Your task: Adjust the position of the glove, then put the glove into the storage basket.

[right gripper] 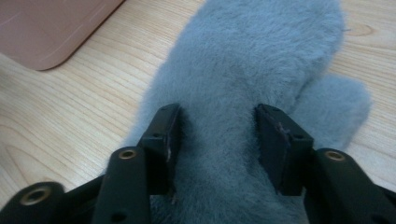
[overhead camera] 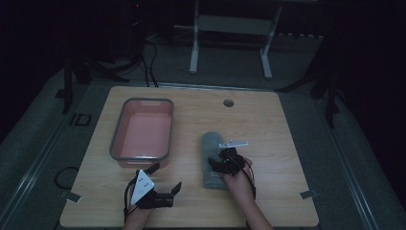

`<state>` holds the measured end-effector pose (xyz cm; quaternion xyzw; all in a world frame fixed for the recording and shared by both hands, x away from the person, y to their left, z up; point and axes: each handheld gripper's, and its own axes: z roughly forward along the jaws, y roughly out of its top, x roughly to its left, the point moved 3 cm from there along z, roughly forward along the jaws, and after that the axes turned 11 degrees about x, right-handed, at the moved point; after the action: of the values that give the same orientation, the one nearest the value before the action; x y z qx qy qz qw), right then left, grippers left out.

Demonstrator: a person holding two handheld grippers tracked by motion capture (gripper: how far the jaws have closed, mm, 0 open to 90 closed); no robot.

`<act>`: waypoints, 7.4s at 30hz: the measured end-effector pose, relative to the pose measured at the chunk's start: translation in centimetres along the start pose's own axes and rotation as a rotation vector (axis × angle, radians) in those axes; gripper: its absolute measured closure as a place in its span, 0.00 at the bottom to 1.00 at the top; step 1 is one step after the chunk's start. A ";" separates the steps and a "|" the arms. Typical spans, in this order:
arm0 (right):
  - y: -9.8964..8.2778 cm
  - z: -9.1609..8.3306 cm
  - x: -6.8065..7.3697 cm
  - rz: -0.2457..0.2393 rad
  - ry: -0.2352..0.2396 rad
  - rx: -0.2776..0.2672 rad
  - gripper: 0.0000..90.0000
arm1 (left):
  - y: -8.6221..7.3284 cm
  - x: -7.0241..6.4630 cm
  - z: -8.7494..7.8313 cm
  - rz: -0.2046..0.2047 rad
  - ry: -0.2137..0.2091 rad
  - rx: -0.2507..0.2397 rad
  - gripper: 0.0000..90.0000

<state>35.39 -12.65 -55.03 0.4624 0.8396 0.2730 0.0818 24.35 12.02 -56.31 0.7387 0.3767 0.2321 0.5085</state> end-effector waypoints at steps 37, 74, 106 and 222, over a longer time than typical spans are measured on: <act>-2.0 -5.9 -5.4 -0.039 0.154 -0.079 0.21 | 6.0 -3.0 6.3 -0.073 -0.177 0.257 0.00; -1.9 0.4 -5.8 -0.007 0.243 0.075 0.72 | 4.6 -1.0 16.0 -0.169 -0.314 0.568 0.52; 2.0 -8.0 -3.9 -0.034 0.303 -0.142 0.90 | 13.4 -0.6 11.0 -0.044 -0.381 0.406 0.86; 15.6 1.9 6.1 -0.291 0.277 -0.031 0.18 | 10.1 14.9 2.2 -0.080 0.116 0.475 0.10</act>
<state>44.15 -0.34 -47.60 0.2931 0.8965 0.3322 0.0112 38.26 20.52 -48.41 0.8073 0.4784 0.1588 0.3069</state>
